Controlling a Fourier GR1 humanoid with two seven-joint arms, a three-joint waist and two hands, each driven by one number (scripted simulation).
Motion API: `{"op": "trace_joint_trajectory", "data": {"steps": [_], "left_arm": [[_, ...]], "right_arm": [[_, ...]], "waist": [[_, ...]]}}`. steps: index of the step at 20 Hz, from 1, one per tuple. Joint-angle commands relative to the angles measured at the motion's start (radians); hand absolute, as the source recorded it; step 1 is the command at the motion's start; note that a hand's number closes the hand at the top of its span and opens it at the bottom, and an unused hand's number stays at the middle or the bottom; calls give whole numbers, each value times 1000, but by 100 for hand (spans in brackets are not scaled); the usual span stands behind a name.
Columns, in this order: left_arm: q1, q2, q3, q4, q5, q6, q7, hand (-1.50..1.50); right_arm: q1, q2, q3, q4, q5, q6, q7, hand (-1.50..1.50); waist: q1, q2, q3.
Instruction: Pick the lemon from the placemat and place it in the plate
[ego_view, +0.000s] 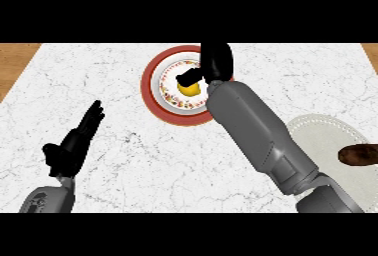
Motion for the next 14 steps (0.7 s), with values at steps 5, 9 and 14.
{"op": "trace_joint_trajectory", "data": {"steps": [5,9,14], "left_arm": [[-4,-14,-12,-18,-16,10,13,0],[-21,6,35,-6,15,9,47,0],[50,54,66,-48,32,-31,33,0]], "right_arm": [[22,0,-93,-28,-227,-194,-170,-150],[63,0,-234,-75,-336,-145,-322,-150],[242,-46,-328,-170,-450,14,-522,-150]], "waist": [[-3,1,2],[-43,-5,2],[-69,-16,1]]}}
